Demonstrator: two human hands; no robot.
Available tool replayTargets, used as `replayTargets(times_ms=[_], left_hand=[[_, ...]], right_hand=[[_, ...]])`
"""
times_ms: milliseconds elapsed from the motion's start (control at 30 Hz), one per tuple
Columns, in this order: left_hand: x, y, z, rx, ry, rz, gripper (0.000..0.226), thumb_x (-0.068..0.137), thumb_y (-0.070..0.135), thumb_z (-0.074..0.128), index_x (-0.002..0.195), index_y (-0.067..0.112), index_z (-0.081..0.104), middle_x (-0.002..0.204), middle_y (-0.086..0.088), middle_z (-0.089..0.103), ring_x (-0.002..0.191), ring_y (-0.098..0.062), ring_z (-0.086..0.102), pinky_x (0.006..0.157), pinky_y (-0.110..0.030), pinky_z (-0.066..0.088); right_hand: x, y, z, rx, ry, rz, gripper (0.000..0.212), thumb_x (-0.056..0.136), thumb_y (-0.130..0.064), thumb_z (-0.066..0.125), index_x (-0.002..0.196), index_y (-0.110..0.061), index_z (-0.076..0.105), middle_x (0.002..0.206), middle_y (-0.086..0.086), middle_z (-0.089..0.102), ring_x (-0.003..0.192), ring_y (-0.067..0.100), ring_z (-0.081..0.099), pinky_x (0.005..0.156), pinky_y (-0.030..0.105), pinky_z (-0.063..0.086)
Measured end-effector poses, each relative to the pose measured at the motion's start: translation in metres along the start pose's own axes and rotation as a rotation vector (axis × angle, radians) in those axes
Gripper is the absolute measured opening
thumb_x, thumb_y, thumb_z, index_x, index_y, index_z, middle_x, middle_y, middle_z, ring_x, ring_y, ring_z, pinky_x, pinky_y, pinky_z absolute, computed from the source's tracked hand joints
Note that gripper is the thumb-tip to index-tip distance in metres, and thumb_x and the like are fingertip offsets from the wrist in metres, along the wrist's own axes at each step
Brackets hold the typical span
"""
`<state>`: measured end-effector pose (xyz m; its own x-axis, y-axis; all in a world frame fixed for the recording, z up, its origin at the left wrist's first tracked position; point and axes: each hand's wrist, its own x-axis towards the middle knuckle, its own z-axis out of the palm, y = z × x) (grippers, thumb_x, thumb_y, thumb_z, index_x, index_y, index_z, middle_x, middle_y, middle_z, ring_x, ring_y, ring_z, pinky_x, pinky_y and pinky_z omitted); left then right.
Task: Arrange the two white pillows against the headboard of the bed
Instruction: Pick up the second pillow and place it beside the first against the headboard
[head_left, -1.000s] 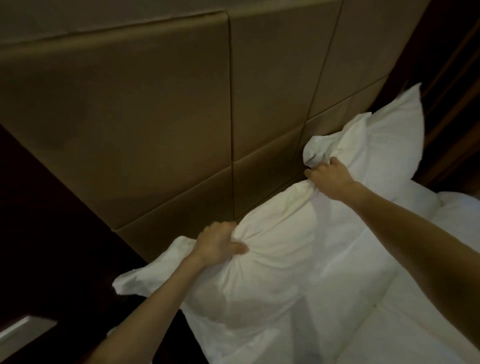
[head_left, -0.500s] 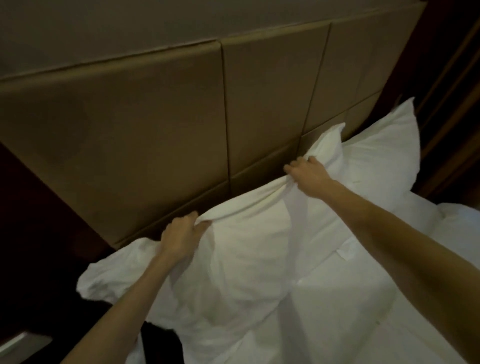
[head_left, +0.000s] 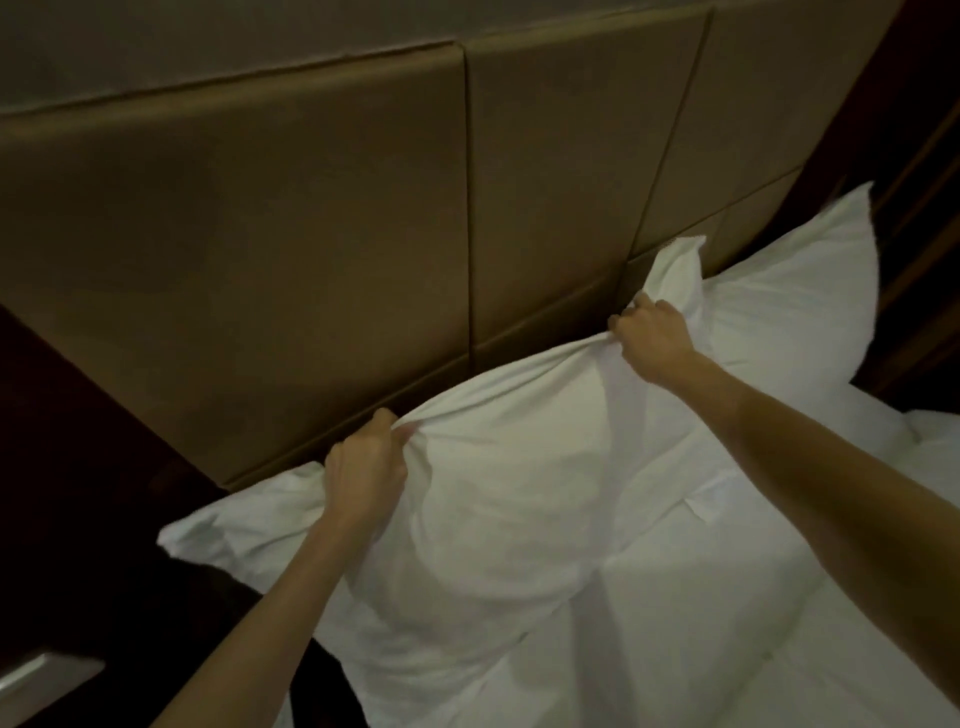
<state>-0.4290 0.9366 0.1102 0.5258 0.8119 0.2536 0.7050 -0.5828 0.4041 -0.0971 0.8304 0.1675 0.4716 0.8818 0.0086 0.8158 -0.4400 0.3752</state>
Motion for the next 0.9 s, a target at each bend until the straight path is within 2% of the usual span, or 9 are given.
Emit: replayTargets(times_ms=[167, 333, 367, 433, 467, 533, 667, 833, 900], left_hand=[[0.017, 0.006, -0.014, -0.268, 0.214, -0.145, 0.033, 0.098, 0.024, 0.039, 0.079, 0.002, 0.055, 0.066, -0.019, 0.061, 0.057, -0.035, 0.056, 0.057, -0.04, 0.043], [0.01, -0.011, -0.011, -0.121, 0.223, -0.089, 0.031, 0.096, 0.024, 0.046, 0.081, 0.0, 0.059, 0.058, -0.023, 0.06, 0.049, -0.039, 0.055, 0.048, -0.042, 0.04], [0.006, -0.018, -0.01, -0.057, 0.213, -0.066, 0.03, 0.095, 0.023, 0.049, 0.078, 0.0, 0.058, 0.055, -0.023, 0.059, 0.046, -0.038, 0.054, 0.045, -0.04, 0.039], [-0.003, -0.035, -0.008, 0.068, 0.198, 0.016, 0.031, 0.094, 0.021, 0.053, 0.069, 0.003, 0.055, 0.049, -0.018, 0.057, 0.039, -0.034, 0.052, 0.04, -0.033, 0.035], [-0.008, -0.044, -0.008, 0.117, 0.19, 0.065, 0.034, 0.094, 0.023, 0.051, 0.066, 0.005, 0.053, 0.047, -0.015, 0.056, 0.036, -0.032, 0.051, 0.037, -0.031, 0.035], [-0.017, -0.059, -0.006, 0.178, 0.162, 0.15, 0.042, 0.095, 0.031, 0.04, 0.063, 0.007, 0.053, 0.047, -0.011, 0.056, 0.035, -0.029, 0.05, 0.034, -0.03, 0.038], [-0.031, -0.079, -0.003, 0.248, 0.14, 0.289, 0.051, 0.098, 0.038, 0.029, 0.068, 0.008, 0.059, 0.055, -0.008, 0.059, 0.039, -0.024, 0.053, 0.034, -0.03, 0.039], [-0.03, -0.07, -0.007, 0.316, 0.102, 0.308, 0.034, 0.091, 0.031, 0.043, 0.092, 0.004, 0.064, 0.075, -0.013, 0.062, 0.059, -0.028, 0.059, 0.048, -0.035, 0.05], [-0.026, -0.062, -0.009, 0.411, 0.033, 0.3, 0.038, 0.087, 0.039, 0.047, 0.088, 0.005, 0.064, 0.07, -0.011, 0.064, 0.057, -0.028, 0.06, 0.051, -0.033, 0.048]], right_hand=[[0.003, 0.006, -0.006, -0.002, 0.088, 0.011, 0.032, 0.09, -0.017, 0.056, 0.12, -0.008, 0.058, 0.12, 0.014, 0.064, 0.124, 0.032, 0.046, 0.103, 0.041, 0.038], [0.01, -0.006, -0.002, 0.179, 0.099, 0.022, 0.035, 0.092, -0.01, 0.05, 0.127, -0.008, 0.053, 0.128, 0.017, 0.059, 0.122, 0.032, 0.048, 0.103, 0.041, 0.038], [0.01, -0.009, 0.003, 0.187, 0.075, -0.026, 0.041, 0.094, -0.012, 0.048, 0.135, -0.008, 0.047, 0.14, 0.017, 0.051, 0.13, 0.033, 0.043, 0.108, 0.041, 0.034], [0.005, -0.013, 0.016, 0.2, -0.001, -0.114, 0.058, 0.098, -0.022, 0.042, 0.151, -0.01, 0.024, 0.161, 0.014, 0.021, 0.148, 0.031, 0.02, 0.119, 0.042, 0.019], [0.001, -0.015, 0.023, 0.226, -0.044, -0.126, 0.064, 0.099, -0.027, 0.04, 0.155, -0.011, 0.011, 0.164, 0.011, 0.007, 0.151, 0.029, 0.01, 0.121, 0.042, 0.013], [-0.008, -0.02, 0.036, 0.316, -0.12, -0.097, 0.072, 0.099, -0.03, 0.04, 0.155, -0.012, -0.002, 0.164, 0.009, -0.007, 0.152, 0.026, 0.002, 0.122, 0.041, 0.011], [-0.027, -0.028, 0.056, 0.365, -0.277, -0.092, 0.071, 0.098, -0.031, 0.044, 0.155, -0.012, 0.006, 0.165, 0.01, -0.005, 0.151, 0.028, 0.012, 0.119, 0.042, 0.022], [-0.048, -0.034, 0.063, 0.424, -0.363, -0.066, 0.067, 0.096, -0.03, 0.047, 0.153, -0.01, 0.016, 0.164, 0.011, 0.002, 0.147, 0.029, 0.024, 0.115, 0.04, 0.029], [-0.059, -0.034, 0.061, 0.452, -0.388, -0.032, 0.066, 0.097, -0.031, 0.045, 0.152, -0.009, 0.018, 0.163, 0.011, 0.01, 0.145, 0.03, 0.028, 0.114, 0.04, 0.03]])
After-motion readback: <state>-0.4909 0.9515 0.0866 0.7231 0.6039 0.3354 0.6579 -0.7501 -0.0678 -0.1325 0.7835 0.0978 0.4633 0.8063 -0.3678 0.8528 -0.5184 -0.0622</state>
